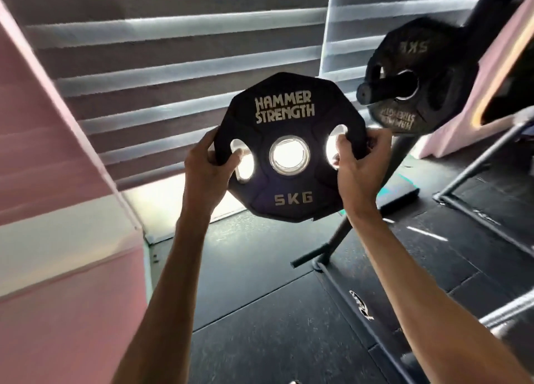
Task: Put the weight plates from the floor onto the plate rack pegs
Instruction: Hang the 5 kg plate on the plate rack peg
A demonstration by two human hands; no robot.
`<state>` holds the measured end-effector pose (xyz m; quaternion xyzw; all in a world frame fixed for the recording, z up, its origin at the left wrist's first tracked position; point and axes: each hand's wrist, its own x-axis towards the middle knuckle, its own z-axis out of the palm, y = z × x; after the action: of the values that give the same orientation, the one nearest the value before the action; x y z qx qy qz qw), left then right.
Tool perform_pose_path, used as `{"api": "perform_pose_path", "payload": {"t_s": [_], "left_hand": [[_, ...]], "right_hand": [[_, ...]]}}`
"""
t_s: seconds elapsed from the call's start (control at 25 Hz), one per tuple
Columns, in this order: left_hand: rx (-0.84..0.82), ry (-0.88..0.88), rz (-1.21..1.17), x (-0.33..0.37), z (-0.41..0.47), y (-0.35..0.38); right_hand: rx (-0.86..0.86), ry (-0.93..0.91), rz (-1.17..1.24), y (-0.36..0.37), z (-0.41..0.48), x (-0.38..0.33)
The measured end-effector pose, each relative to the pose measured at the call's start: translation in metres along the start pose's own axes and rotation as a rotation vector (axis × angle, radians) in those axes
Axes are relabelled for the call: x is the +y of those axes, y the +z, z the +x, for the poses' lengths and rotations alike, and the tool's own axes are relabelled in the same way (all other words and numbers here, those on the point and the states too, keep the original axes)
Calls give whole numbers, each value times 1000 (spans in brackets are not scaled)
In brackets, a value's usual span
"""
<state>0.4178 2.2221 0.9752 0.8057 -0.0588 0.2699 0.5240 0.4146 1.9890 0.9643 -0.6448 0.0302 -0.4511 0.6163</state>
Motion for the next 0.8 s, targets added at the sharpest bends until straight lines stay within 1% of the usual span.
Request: {"api": "perform_pose_path", "payload": {"t_s": [0.16,0.28,0.36,0.44,0.6,0.68,0.8], "left_hand": [[-112,38,-82,-15,63,46],[-202,92,-176,-21,103,80],[-288,127,-255,-26,129,104],[-373,158,-286,-22,151,124],[-532,241,-399,-11,175,167],[-575,259,-461,-8,181,185],[-617,297,-477,-3,185,210]], "right_hand": [[149,-44,-113,18,38,14],[253,-81,-138,21,57,22],[338,-92,-200,24,69,24],[434,-125,-207,25,76,22],[622,-195,-298,16,85,22],[694,-220,-349,10,88,23],[783,-254,-431,4,93,23]]}}
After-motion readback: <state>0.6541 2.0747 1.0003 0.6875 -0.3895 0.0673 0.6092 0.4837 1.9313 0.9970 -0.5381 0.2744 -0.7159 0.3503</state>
